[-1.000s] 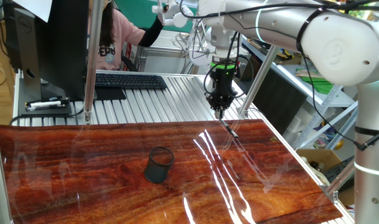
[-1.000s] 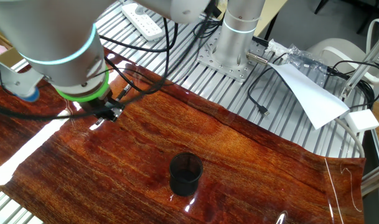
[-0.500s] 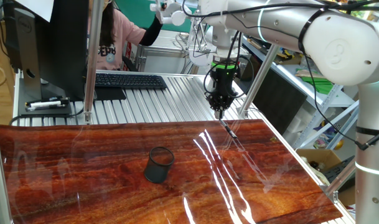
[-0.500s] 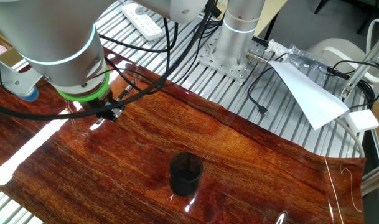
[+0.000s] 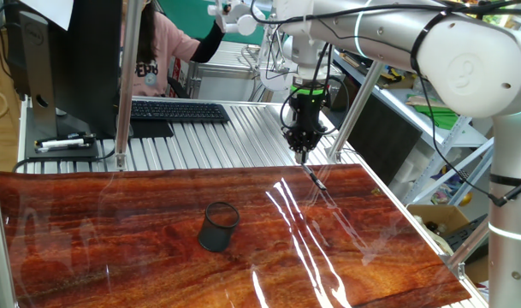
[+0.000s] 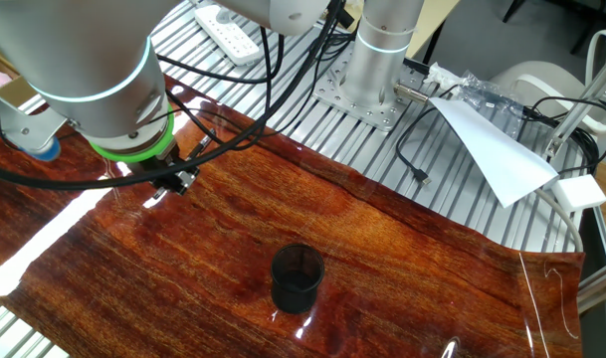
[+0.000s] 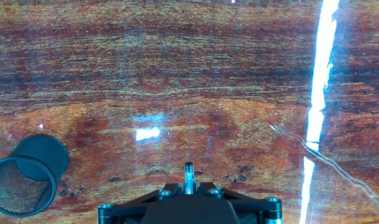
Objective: Put the pen into the pen holder
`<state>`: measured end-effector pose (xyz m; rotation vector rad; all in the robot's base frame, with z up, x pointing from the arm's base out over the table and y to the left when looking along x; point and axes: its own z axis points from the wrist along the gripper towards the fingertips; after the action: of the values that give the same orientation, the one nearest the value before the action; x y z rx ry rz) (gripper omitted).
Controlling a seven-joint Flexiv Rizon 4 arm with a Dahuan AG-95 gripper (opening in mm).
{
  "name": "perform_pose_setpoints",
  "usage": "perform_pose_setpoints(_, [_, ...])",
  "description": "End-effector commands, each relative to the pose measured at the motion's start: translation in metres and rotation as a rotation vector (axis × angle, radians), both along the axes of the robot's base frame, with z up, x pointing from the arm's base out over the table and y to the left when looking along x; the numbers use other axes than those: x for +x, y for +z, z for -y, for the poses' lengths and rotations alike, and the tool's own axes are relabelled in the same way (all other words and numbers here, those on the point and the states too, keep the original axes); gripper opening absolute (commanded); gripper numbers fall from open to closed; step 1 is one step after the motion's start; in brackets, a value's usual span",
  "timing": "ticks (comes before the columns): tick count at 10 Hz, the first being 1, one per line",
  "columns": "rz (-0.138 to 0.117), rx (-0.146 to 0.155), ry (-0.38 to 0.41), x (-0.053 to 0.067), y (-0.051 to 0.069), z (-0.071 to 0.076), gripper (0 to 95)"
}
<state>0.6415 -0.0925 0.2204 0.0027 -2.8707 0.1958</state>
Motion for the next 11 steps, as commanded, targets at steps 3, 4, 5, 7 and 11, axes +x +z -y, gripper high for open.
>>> perform_pose_setpoints(3, [0.002,0.015,0.02,0.0,0.0,0.0,0.0])
perform_pose_setpoints(4, [0.01,0.015,0.016,0.0,0.0,0.0,0.0])
perform_pose_setpoints(5, [0.019,0.019,0.013,0.0,0.0,0.0,0.0])
perform_pose_setpoints(7, [0.025,0.018,0.007,0.0,0.004,-0.005,0.0])
perform_pose_setpoints(11, [0.064,0.019,0.002,-0.004,0.021,-0.036,0.0])
